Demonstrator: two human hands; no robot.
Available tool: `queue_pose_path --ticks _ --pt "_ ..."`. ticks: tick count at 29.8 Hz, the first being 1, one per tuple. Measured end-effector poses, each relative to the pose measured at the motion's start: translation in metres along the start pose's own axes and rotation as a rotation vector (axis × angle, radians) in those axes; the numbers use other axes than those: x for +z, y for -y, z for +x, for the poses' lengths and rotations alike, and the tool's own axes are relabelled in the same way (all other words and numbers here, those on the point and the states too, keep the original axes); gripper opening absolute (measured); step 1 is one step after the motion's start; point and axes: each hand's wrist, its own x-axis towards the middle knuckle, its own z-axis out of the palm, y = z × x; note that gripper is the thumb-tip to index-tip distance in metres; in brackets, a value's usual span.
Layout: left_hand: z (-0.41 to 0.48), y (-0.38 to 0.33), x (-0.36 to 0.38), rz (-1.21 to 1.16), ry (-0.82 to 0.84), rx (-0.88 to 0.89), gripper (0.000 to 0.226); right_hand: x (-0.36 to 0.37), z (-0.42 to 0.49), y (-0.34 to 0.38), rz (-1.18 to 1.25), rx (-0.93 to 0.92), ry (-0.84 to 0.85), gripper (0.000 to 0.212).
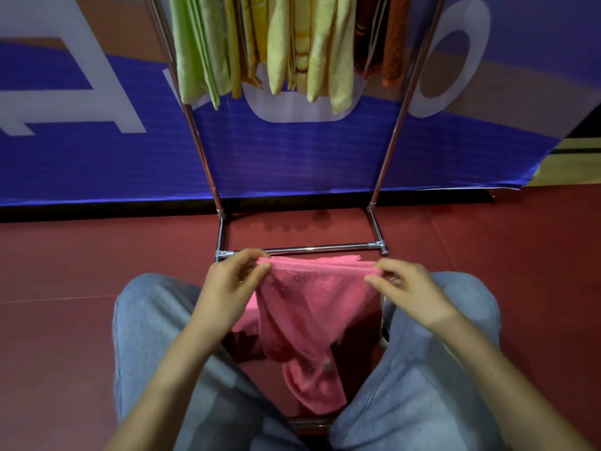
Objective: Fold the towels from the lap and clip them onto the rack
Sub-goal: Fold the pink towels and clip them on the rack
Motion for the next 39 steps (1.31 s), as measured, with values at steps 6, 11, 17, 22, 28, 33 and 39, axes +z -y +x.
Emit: queue_pose_path --ticks 6,11,17,22,28,33,39 --pt "0.030 -0.026 -0.027 0.170 -0.005 0.162 0.020 -0.031 0.019 0.038 0.109 -0.200 -0.201 0.014" --pt "0.060 -0.096 -0.064 0.039 -0.194 0.366 0.021 -0.085 0.041 0.109 0.187 -0.470 -0.415 0.026" --pt "0.071 -0.094 -0.067 0.081 -0.195 0.241 0.025 -0.085 0.059 0.117 0.198 -0.393 -0.273 0.022" --pt "0.063 -0.096 -0.067 0.032 -0.123 0.214 0.010 -0.105 0.052 0.122 0.105 -0.394 -0.170 0.021" --pt "0.074 -0.131 -0.078 -0.090 -0.137 0.295 0.027 -0.123 0.056 0.139 0.111 -0.508 -0.324 0.014" --pt "0.067 -0.128 -0.080 -0.091 -0.144 0.256 0.026 -0.109 0.052 0.132 0.172 -0.499 -0.329 0.016" --pt "0.053 -0.111 -0.079 -0.064 -0.154 0.174 0.021 -0.092 0.048 0.121 0.258 -0.444 -0.261 0.031"
